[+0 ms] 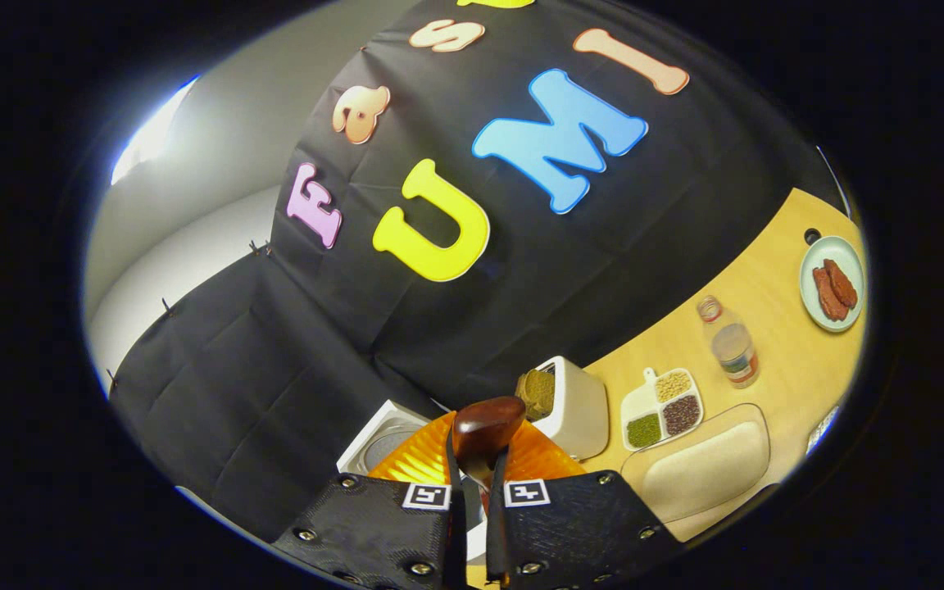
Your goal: Close the left gripper, press the button to open the rice cooker; take a wooden spoon from the chopstick holder with the right hand, scoop a spoonful of rice and pour it into the rice cooker, then put the wooden spoon back into the chopstick holder.
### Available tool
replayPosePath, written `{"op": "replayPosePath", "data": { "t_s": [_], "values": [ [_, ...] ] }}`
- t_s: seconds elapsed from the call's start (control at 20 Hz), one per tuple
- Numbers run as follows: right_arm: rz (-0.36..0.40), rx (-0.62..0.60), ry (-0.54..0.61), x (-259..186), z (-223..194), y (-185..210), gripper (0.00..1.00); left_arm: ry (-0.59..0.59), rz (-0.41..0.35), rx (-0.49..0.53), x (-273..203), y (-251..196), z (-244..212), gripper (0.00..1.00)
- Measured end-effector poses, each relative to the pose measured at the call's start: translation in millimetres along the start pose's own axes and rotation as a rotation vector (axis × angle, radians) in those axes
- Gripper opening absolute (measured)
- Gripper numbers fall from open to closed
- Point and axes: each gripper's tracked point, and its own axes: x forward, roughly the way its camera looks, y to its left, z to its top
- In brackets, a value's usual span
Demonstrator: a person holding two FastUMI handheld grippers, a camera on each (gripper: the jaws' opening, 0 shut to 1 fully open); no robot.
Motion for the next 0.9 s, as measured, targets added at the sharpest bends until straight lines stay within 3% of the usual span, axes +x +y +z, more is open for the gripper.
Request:
{"op": "replayPosePath", "data": {
  "t_s": [0.35,0.9],
  "values": [
    [-0.094,-0.011,-0.076,-60,42,-58,0.09,-0.009,-0.032,0.071,17,-47,3,0.97],
    [-0.301,-0.084,-0.166,-149,102,-158,0.09,-0.01,0.07,0.119,38,-65,16,0.96]
  ]
}}
